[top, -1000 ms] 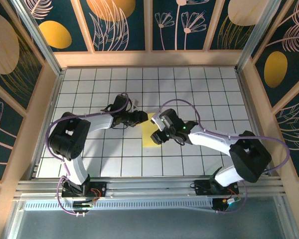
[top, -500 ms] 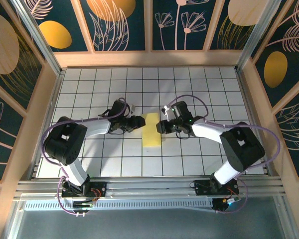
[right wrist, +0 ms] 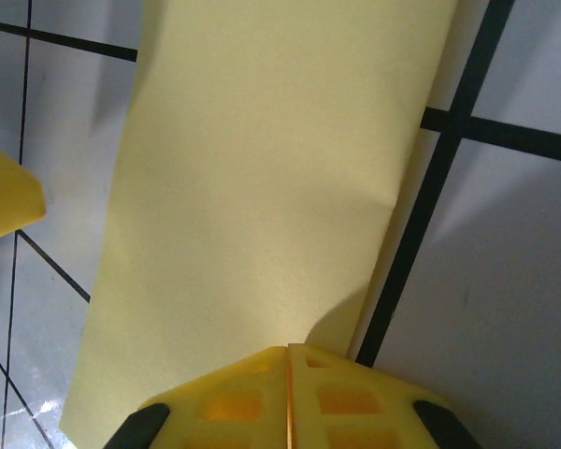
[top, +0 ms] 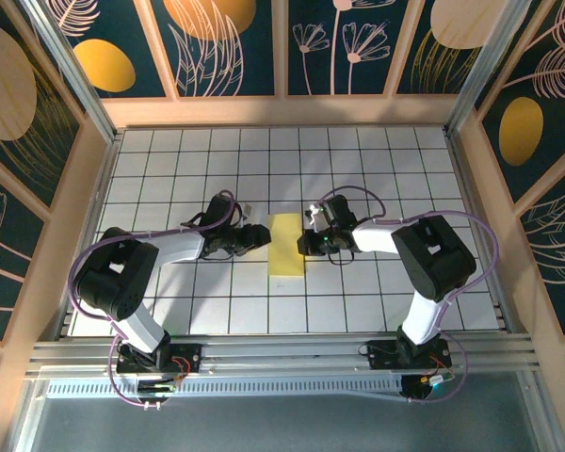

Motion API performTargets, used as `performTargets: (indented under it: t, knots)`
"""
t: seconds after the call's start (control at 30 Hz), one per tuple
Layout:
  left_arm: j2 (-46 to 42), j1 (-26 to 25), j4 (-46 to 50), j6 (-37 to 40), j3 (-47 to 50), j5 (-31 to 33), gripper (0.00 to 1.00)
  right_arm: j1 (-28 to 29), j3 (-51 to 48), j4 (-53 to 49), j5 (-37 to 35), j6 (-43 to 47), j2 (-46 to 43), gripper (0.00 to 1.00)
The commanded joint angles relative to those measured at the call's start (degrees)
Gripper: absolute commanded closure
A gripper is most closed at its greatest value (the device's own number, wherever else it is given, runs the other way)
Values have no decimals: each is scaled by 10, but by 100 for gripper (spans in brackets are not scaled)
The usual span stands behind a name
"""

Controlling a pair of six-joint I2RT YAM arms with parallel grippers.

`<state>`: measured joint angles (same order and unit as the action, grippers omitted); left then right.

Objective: Fold a paper plane with a square sheet of paper (fold left side to right side)
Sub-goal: Third fold the triangle at the center of the table.

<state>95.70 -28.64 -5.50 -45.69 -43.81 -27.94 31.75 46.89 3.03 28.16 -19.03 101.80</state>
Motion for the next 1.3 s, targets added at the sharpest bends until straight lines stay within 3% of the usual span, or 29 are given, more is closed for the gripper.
performTargets:
  t: [0.0, 0.43, 0.7, 1.1, 1.17, 1.27]
  knots:
    - [-6, -12, 17, -8, 7, -14, 50, -1, -9, -8, -21, -4, 16, 92]
    - [44, -33, 2, -12, -10, -30, 58, -1, -16, 0, -13, 4, 10, 93]
    - [45, -33, -10, -18, -11, -28, 69, -1, -18, 5, -7, 6, -1, 90]
    - [6, -36, -58, -68, 13, -36, 97, -1, -24, 19, -42, 34, -76, 65]
    - [-4, -37, -64, -81, 18, -36, 100, -1, -34, 18, -67, 50, -106, 62]
    - [-18, -39, -77, -109, 29, -39, 100, 42, -54, 10, -145, 88, -159, 55]
